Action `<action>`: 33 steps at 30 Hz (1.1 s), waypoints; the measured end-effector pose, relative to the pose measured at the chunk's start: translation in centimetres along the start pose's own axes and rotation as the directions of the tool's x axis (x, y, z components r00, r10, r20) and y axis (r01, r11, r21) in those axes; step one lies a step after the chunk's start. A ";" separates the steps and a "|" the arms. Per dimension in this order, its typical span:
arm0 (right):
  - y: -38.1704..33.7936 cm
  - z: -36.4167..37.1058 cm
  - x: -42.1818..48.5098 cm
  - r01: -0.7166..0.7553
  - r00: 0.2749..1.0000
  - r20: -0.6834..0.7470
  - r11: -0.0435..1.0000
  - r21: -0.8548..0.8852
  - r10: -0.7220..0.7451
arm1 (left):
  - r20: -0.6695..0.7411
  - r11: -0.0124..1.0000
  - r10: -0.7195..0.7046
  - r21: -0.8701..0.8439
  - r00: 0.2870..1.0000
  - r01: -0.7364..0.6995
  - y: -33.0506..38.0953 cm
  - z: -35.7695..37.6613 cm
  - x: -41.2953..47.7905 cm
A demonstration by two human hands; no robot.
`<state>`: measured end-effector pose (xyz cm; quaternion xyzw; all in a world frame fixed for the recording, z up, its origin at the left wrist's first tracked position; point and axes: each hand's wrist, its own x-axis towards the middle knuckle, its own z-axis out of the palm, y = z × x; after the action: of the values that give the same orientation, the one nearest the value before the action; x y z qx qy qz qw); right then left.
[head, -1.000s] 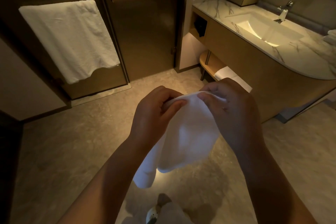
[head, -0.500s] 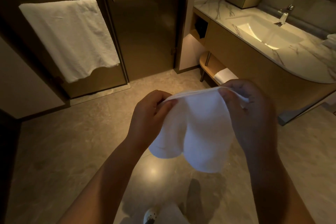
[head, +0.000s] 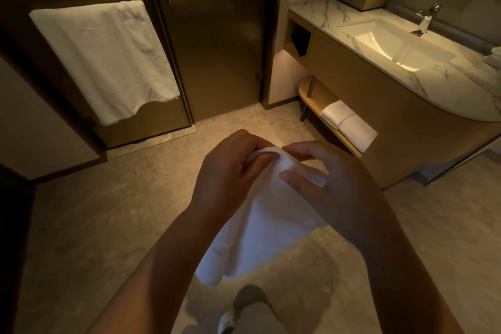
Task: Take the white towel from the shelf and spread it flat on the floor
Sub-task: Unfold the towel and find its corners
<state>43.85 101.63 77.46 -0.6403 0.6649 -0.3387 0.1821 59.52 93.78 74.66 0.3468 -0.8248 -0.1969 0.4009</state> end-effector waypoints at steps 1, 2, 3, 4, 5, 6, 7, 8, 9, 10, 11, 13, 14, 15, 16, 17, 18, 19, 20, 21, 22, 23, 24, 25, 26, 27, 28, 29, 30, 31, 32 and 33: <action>-0.2 0.4 0.0 0.002 0.999 -0.032 1.000 -0.029 -0.003 | 0.000 1.000 0.000 0.007 1.000 0.000 0.0 -0.1 -0.1; -0.3 0.7 0.1 0.000 0.997 -0.072 0.999 -0.046 -0.004 | -0.004 1.000 -0.003 0.011 1.000 0.003 -0.1 -0.1 -0.2; -0.4 1.1 0.1 -0.004 0.994 -0.112 0.999 -0.044 -0.001 | -0.010 1.000 -0.005 0.011 1.000 0.005 -0.2 -0.2 -0.2; -0.5 1.3 0.2 -0.005 0.989 -0.147 0.999 -0.037 -0.001 | -0.014 1.000 -0.007 0.010 1.000 0.007 -0.3 -0.4 -0.3; -0.5 1.5 0.2 0.002 0.984 -0.179 0.999 -0.037 -0.008 | -0.016 1.000 -0.008 0.011 1.000 0.008 -0.4 -0.5 -0.3; -0.5 1.7 0.3 0.015 0.978 -0.207 0.999 -0.044 -0.024 | -0.015 1.000 -0.009 0.016 1.000 0.009 -0.5 -0.6 -0.3; -0.5 1.8 0.3 0.031 0.971 -0.234 0.998 -0.052 -0.042 | -0.009 1.000 -0.008 0.022 1.000 0.008 -0.7 -0.7 -0.4; -0.5 1.8 0.4 0.047 0.964 -0.260 0.997 -0.059 -0.061 | 0.001 0.999 -0.002 0.034 1.000 0.002 -0.8 -0.8 -0.4; -0.6 1.8 0.4 0.062 0.955 -0.284 0.996 -0.066 -0.079 | 0.015 0.999 0.010 0.051 1.000 -0.010 -0.9 -0.8 -0.5; -0.6 1.8 0.5 0.076 0.946 -0.310 0.994 -0.075 -0.095 | 0.030 0.997 0.023 0.073 0.999 -0.025 -1.1 -0.8 -0.5; -0.6 1.6 0.5 0.087 0.935 -0.336 0.993 -0.081 -0.109 | 0.046 0.995 0.034 0.092 0.998 -0.038 -1.3 -0.7 -0.6; -0.5 1.1 0.5 0.098 0.913 -0.388 0.992 -0.082 -0.122 | 0.069 0.992 0.045 0.111 0.997 -0.053 -1.7 -0.6 -0.9; -0.3 0.7 0.5 0.096 0.901 -0.417 0.992 -0.079 -0.120 | 0.075 0.993 0.035 0.108 0.997 -0.043 -1.8 -0.6 -1.0; -0.2 0.2 0.4 0.090 0.886 -0.449 0.993 -0.074 -0.114 | 0.077 0.996 0.010 0.090 0.997 -0.017 -1.9 -0.6 -1.1; 0.0 -0.3 0.3 0.081 0.871 -0.480 0.994 -0.071 -0.105 | 0.069 0.998 -0.024 0.055 0.997 0.021 -2.0 -0.6 -1.2; 0.1 -0.8 0.3 0.073 0.857 -0.506 0.995 -0.070 -0.098 | 0.050 0.998 -0.055 0.010 0.997 0.054 -1.9 -0.5 -1.2; 0.3 -1.2 0.2 0.065 0.847 -0.523 0.995 -0.072 -0.093 | 0.025 0.997 -0.074 -0.021 0.997 0.074 -1.8 -0.4 -1.1; 0.4 -1.5 0.1 0.057 0.840 -0.535 0.995 -0.076 -0.089 | -0.002 0.997 -0.079 -0.026 0.997 0.079 -1.5 -0.3 -0.9; 0.5 -1.7 0.0 0.047 0.836 -0.543 0.996 -0.080 -0.084 | -0.026 0.998 -0.068 -0.012 0.997 0.067 -1.2 -0.1 -0.7; 0.6 -1.7 -0.1 0.040 0.831 -0.550 0.996 -0.084 -0.080 | -0.047 0.999 -0.049 0.002 0.998 0.049 -0.8 0.1 -0.4; 0.7 -1.8 -0.2 0.040 0.826 -0.557 0.995 -0.088 -0.082 | -0.067 0.999 -0.035 0.008 0.997 0.036 -0.5 0.3 -0.1; 0.8 -1.8 -0.4 0.048 0.824 -0.559 0.995 -0.093 -0.092 | -0.083 1.000 -0.026 0.009 0.996 0.027 -0.2 0.4 0.1; 0.8 -1.8 -0.5 0.059 0.829 -0.549 0.994 -0.097 -0.103 | -0.090 1.000 -0.013 0.014 0.996 0.015 0.0 0.5 0.4; 0.8 -1.8 -0.6 0.063 0.843 -0.527 0.993 -0.099 -0.106 | -0.089 1.000 0.006 0.028 0.996 -0.004 0.2 0.4 0.7; 0.7 -1.7 -0.6 0.059 0.865 -0.492 0.993 -0.100 -0.101 | -0.080 0.999 0.030 0.046 0.996 -0.027 0.4 0.4 0.9; 0.5 -1.6 -0.5 0.053 0.889 -0.449 0.993 -0.107 -0.096 | -0.067 0.997 0.055 0.062 0.996 -0.051 0.6 0.3 1.0; 0.4 -1.3 -0.5 0.054 0.911 -0.400 0.991 -0.124 -0.100 | -0.046 0.994 0.077 0.076 0.996 -0.073 0.8 0.3 1.1; 0.4 -0.9 -0.4 0.065 0.930 -0.350 0.987 -0.147 -0.113 | -0.017 0.991 0.099 0.094 0.995 -0.097 0.9 0.3 1.2; 0.3 -0.4 -0.4 0.074 0.945 -0.303 0.984 -0.162 -0.121 | 0.016 0.985 0.123 0.119 0.992 -0.124 1.1 0.3 1.2; 0.3 0.1 -0.3 0.074 0.957 -0.264 0.984 -0.164 -0.116 | 0.048 0.978 0.144 0.143 0.988 -0.150 1.2 0.3 1.1; 0.3 0.6 -0.3 0.070 0.966 -0.237 0.985 -0.156 -0.106 | 0.069 0.973 0.158 0.158 0.985 -0.167 1.2 0.3 1.0; 0.3 1.0 -0.3 0.067 0.970 -0.220 0.987 -0.148 -0.099 | 0.076 0.972 0.162 0.160 0.984 -0.172 1.2 0.2 0.9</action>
<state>44.32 101.66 76.50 -0.6359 0.6760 -0.3696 0.0455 58.45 93.93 75.74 0.3018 -0.8767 -0.1040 0.3598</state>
